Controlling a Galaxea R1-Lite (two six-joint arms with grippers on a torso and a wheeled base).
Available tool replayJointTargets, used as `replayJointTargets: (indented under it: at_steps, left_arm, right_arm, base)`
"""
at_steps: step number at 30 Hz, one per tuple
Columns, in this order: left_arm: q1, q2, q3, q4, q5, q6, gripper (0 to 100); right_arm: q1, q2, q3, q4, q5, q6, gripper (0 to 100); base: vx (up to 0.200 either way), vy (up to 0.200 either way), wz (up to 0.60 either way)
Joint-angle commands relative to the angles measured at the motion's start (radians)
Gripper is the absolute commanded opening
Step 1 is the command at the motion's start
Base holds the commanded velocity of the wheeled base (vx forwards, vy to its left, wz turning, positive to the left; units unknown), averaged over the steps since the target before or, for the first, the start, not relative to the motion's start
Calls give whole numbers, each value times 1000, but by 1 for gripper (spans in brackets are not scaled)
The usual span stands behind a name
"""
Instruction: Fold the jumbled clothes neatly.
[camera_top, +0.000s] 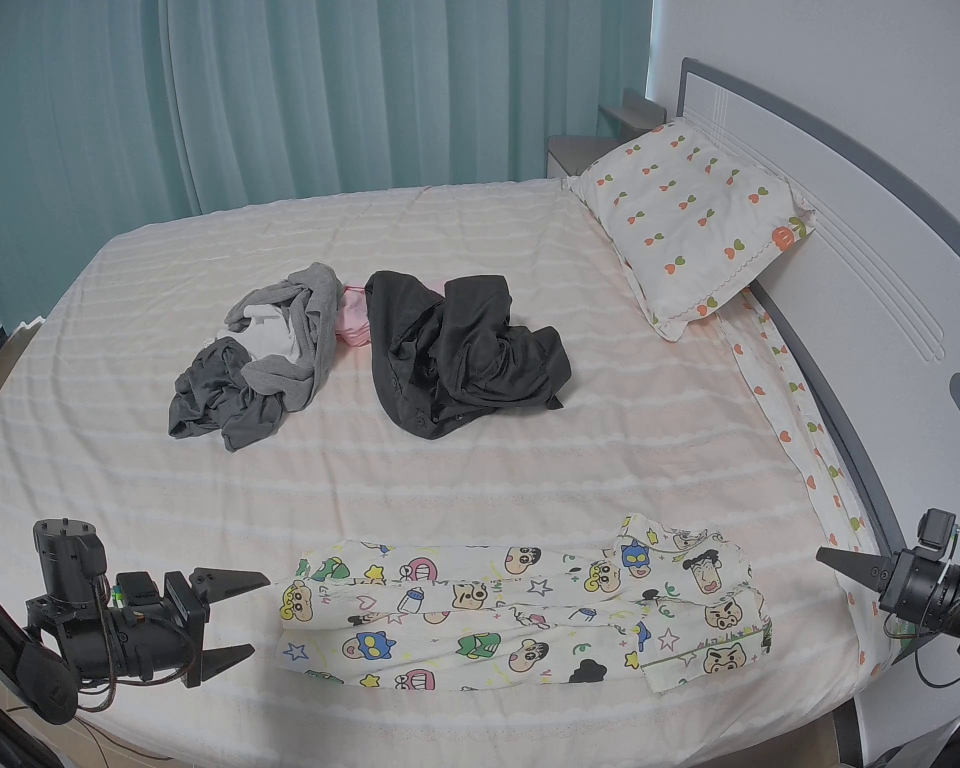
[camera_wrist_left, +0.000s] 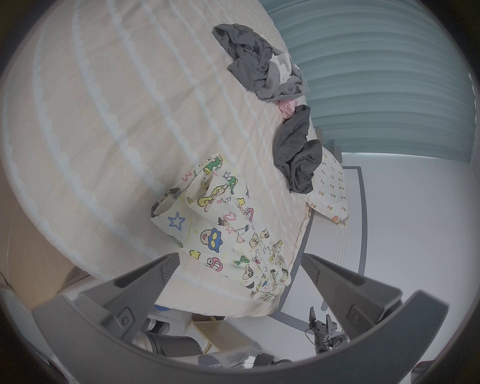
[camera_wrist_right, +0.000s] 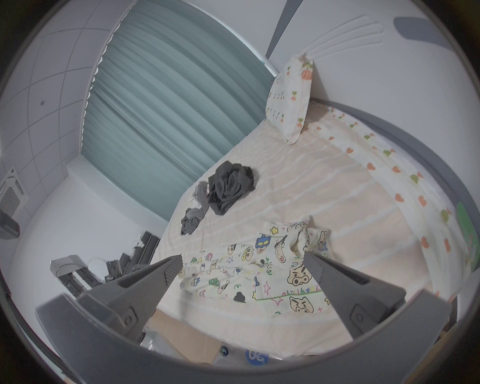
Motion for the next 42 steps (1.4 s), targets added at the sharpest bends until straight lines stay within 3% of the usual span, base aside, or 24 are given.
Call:
replayJointTargets:
  at_steps: [1, 8, 19, 27, 34, 42]
  left_arm:
    - [20, 49, 26, -4, -26, 33, 100]
    - [20, 63, 26, -3, -31, 36, 100]
    - [20, 76, 26, -6, -32, 38, 100]
    - [19, 63, 20, -23, -14, 48, 100]
    - [-47, 95, 6, -89, -12, 50, 100]
    - [-43, 178, -10, -151, -11, 53, 100]
  right_arm:
    - [30, -147, 24, 24, -55, 18, 100]
    - [116, -147, 24, 26, -211, 9, 100]
    - [221, -151, 24, 109, -250, -15, 100]
    - [253, -153, 24, 138, -293, -60, 100]
    - [254, -151, 24, 163, -291, -64, 100]
    - [305, -150, 24, 193, -293, -64, 100]
  base:
    - [0, 0, 0]
    - [0, 0, 0]
    - [-145, 0, 0]
    - [0, 0, 0]
    - [0, 0, 0]
    - [0, 0, 0]
